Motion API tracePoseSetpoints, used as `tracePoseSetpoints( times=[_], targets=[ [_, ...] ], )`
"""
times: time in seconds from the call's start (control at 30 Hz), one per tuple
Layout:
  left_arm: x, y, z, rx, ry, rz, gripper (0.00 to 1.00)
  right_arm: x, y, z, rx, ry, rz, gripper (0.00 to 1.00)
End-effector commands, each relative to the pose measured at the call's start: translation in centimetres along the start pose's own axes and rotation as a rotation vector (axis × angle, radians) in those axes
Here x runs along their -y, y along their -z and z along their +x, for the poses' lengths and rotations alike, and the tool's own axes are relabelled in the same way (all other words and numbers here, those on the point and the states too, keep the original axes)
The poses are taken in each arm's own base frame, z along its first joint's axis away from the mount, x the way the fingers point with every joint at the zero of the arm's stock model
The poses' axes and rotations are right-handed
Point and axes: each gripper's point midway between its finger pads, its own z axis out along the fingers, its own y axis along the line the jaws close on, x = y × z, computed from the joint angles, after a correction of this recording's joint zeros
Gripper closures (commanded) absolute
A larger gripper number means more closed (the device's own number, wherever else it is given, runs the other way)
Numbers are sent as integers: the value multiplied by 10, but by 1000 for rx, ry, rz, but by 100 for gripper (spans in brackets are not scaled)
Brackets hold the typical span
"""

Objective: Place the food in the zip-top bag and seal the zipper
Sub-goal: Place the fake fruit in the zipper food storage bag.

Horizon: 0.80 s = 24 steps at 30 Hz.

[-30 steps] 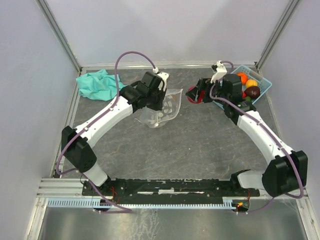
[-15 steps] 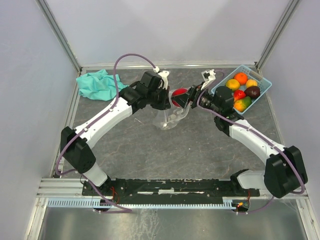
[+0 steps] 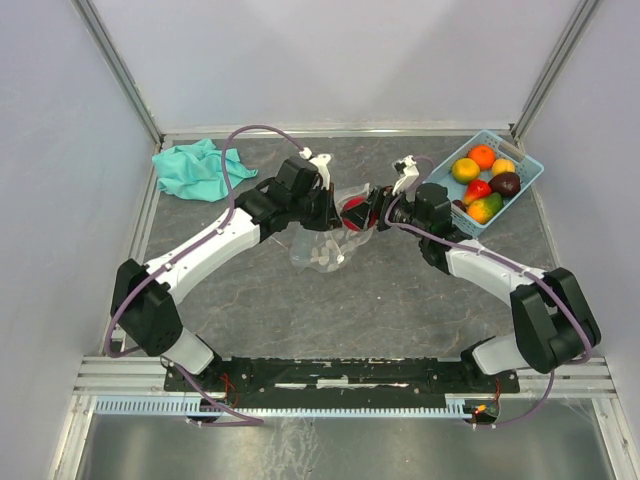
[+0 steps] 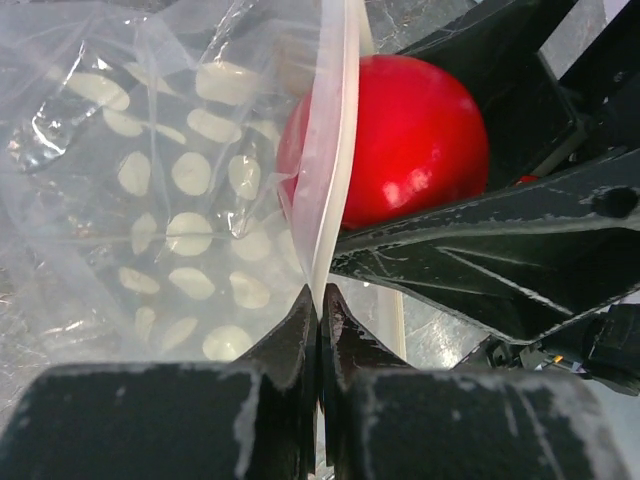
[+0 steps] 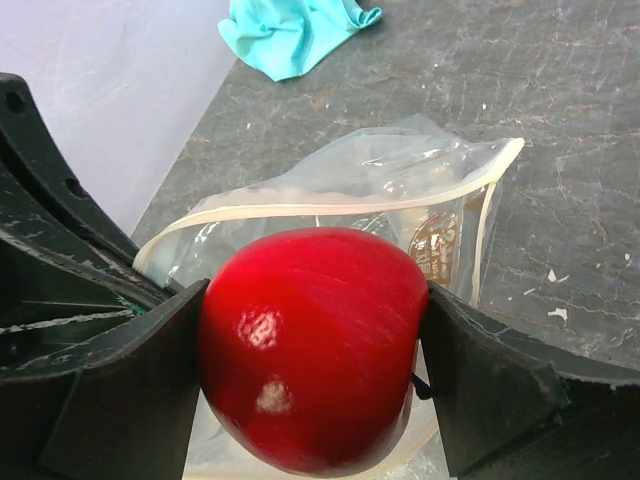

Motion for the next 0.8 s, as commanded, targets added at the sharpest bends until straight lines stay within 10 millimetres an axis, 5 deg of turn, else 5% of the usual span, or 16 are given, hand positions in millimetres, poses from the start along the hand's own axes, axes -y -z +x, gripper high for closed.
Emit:
tracePoseSetpoints(
  times=[0.0, 0.3, 0.77],
  targets=[
    [26, 14, -22, 86, 32, 104, 97, -2, -5, -5, 23, 65, -6, 22],
    [46, 29, -33, 121, 40, 187, 97, 23, -4, 26, -89, 188, 123, 21],
    [59, 23, -21, 101, 65, 303, 97, -3, -1, 28, -145, 254, 7, 3]
  ],
)
